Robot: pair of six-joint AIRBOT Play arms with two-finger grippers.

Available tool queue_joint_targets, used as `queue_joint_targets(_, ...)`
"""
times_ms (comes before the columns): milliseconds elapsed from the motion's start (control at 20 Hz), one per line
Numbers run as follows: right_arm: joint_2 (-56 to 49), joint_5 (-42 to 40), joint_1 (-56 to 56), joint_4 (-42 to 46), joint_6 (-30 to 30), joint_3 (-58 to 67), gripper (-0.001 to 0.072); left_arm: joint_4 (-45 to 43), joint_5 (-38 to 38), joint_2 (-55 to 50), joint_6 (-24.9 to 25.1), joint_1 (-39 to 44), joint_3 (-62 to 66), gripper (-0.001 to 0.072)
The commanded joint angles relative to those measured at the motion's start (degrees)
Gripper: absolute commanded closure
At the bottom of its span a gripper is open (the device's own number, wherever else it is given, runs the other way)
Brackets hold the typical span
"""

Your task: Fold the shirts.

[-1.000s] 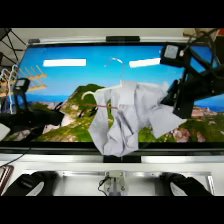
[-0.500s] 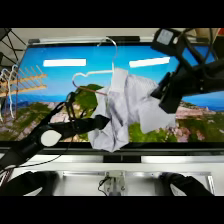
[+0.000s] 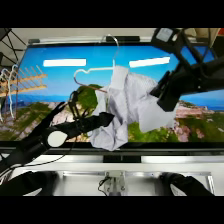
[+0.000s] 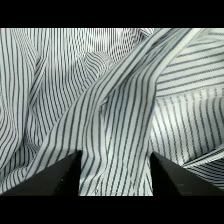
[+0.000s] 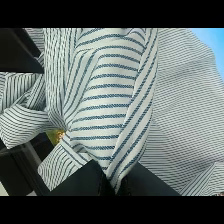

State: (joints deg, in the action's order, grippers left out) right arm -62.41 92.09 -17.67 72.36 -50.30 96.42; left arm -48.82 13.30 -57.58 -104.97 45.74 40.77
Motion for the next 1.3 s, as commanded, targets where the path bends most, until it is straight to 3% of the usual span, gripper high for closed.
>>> queue_joint_targets(0, -0.17, 0.02, -0.04, -0.02, -0.2, 0.0, 0.0625, 1.29, -5.25, 0.13, 0.28, 1.99, 0.5, 0.0238)
queue_joint_targets(150, -0.17, -0.02, -0.04, 0.09, -0.15, 0.0, 0.0624, 0.83, -1.79, 2.08, 4.02, -0.81, 3.54, 0.0237)
queue_joint_targets(350, -0.17, -0.04, -0.04, 0.15, -0.11, 0.0, 0.0624, 0.87, 5.6, -1.01, 3.74, -0.48, 4.57, 0.0238)
queue_joint_targets(600, -0.15, 0.0, -0.04, 0.13, -0.13, 0.0, 0.0624, 0.94, -0.85, -8.63, 0.46, 2.69, 4.63, 0.0239)
queue_joint_targets(650, -0.15, 0.0, -0.04, 0.15, -0.11, 0.0, 0.0624, 0.94, -2.86, -9.31, 0.13, 2.8, 4.63, 0.0282)
queue_joint_targets(700, -0.15, 0.0, -0.04, 0.15, -0.13, 0.0, 0.0623, 0.87, -4.92, -9.57, 0.26, 2.75, 4.63, 0.0508)
queue_joint_targets(750, -0.15, 0.0, -0.04, 0.15, -0.13, 0.0, 0.0624, 0.83, -6.23, -9.46, 0.39, 2.23, 4.63, 0.0647)
queue_joint_targets(800, -0.15, 0.0, -0.04, 0.2, -0.13, 0.0, 0.0623, 0.83, -6.21, -9.03, 1.36, 0.94, 4.63, 0.0648)
queue_joint_targets(900, -0.15, 0.0, -0.04, 0.15, -0.24, 0.0, 0.0624, 0.83, -2.34, -6.99, 7.17, -4.44, 4.63, 0.065)
queue_joint_targets(1050, -0.15, 0.26, -0.04, 0.0, -0.52, 0.0, 0.0624, 0.83, 10.34, -2.36, 16.13, -19.39, 4.63, 0.0651)
queue_joint_targets(1250, -0.17, 0.22, -0.04, -1.95, -0.46, 0.0, 0.0624, 1.14, 20.17, 0.35, 18.99, -37.77, 5.86, 0.065)
